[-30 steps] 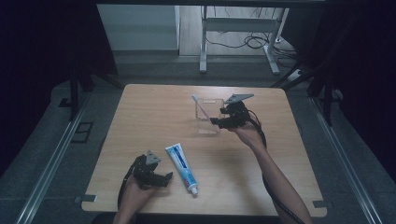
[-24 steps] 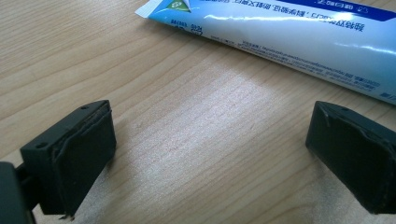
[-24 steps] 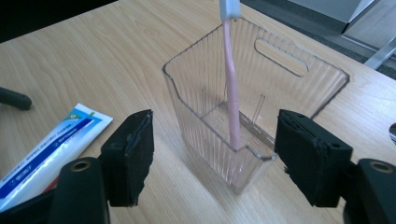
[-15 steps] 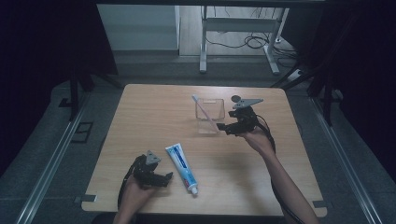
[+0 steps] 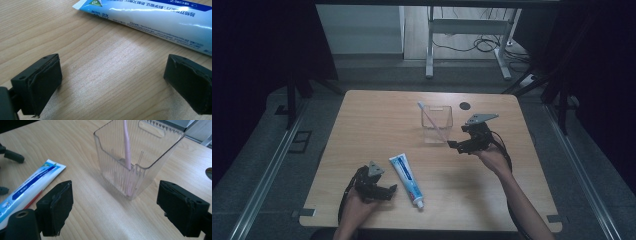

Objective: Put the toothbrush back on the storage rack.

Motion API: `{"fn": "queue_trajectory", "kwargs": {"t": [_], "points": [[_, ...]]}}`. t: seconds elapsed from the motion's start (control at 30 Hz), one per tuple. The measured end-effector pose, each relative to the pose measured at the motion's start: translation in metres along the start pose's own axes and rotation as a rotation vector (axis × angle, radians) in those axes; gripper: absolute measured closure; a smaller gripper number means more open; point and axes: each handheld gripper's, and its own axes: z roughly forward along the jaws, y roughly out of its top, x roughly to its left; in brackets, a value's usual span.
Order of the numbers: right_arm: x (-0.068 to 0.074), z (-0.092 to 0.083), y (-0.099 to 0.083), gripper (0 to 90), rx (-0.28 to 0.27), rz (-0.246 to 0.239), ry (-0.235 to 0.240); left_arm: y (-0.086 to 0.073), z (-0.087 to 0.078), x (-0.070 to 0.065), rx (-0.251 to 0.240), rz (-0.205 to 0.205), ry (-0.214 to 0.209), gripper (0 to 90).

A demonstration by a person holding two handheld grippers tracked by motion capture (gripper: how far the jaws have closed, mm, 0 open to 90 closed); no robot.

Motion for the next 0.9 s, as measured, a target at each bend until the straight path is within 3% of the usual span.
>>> {"fn": "queue_trajectory", "kwargs": {"t": [0.6, 0.9], "points": [[0.013, -0.001, -0.03, 13.6, -0.012, -0.015, 0.002, 0.0, 0.0, -0.001, -0.002, -0.007, 0.001, 1.9], [0.014, -0.009, -0.05, 13.7, -0.025, 0.017, -0.006, 0.0, 0.0, -0.001, -0.003, -0.008, 0.001, 1.9]]}}
